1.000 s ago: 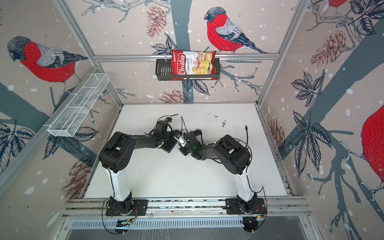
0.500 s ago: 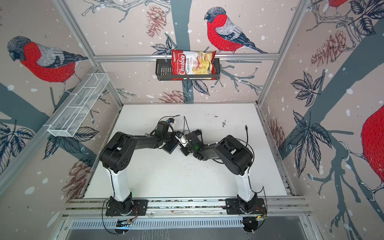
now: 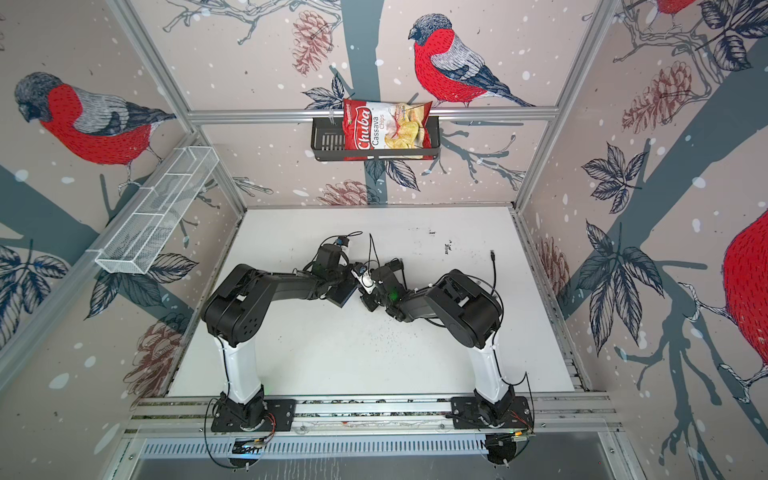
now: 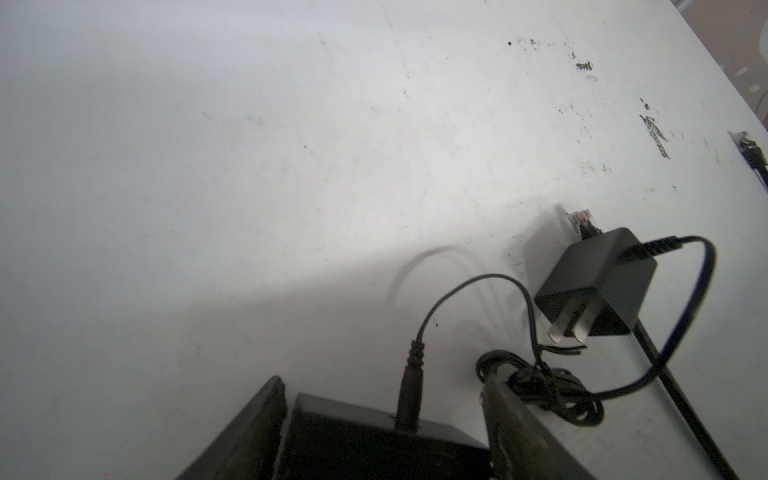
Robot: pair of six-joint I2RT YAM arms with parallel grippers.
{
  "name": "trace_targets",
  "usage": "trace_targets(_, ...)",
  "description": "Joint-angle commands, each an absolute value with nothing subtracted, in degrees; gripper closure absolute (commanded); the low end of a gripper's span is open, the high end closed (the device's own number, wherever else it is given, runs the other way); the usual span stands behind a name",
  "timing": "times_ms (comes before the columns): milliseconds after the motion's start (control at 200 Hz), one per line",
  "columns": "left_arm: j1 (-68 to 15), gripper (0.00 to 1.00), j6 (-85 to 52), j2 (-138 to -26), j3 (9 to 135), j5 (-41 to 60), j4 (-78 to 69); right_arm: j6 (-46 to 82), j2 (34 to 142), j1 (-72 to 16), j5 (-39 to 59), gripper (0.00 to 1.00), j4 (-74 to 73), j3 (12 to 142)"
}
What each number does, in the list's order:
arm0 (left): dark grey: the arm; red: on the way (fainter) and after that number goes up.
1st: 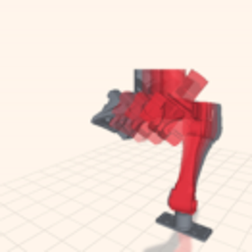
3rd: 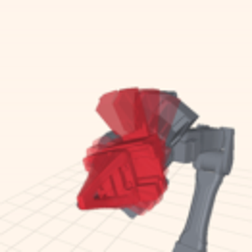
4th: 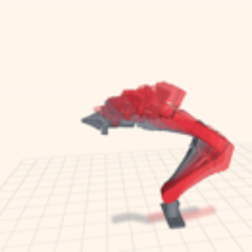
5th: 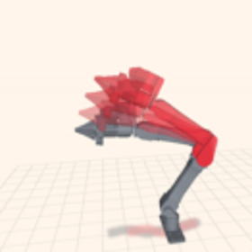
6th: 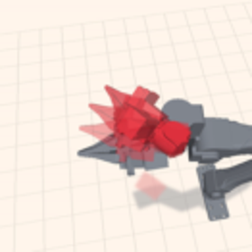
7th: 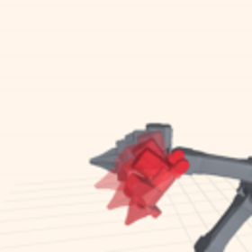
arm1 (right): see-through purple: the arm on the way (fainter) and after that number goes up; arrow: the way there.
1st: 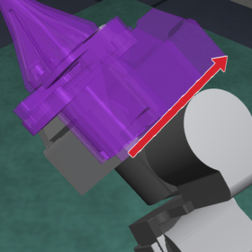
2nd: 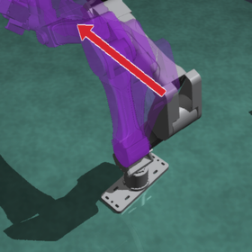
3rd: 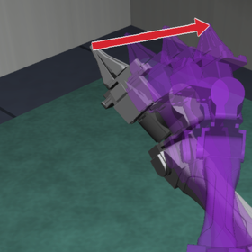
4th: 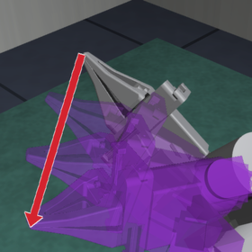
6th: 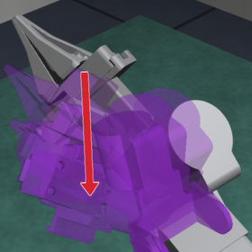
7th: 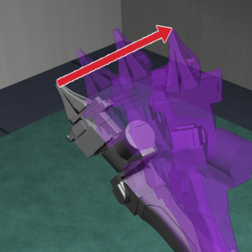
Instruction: Insert the plug into the switch port
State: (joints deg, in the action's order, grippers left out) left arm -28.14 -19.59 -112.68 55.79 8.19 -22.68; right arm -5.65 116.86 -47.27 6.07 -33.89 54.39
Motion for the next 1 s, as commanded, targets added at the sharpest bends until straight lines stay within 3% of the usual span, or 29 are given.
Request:
trace_targets(0, -32.38, 0.28, -28.94, -114.14, 54.83, 29.36, -16.87, -2.75, 117.50, -47.99, 10.42, 1.00, -55.75, 55.46)
trace_targets(395, -35.50, 0.28, -26.23, -118.15, 58.75, 36.08, -17.28, -5.27, 117.76, -48.41, 15.45, 1.00, -54.62, 57.87)
trace_targets(996, -36.86, 0.30, -33.14, -118.29, 54.70, 38.02, -25.80, -2.71, 118.81, -48.58, 9.42, 1.00, -61.02, 57.73)
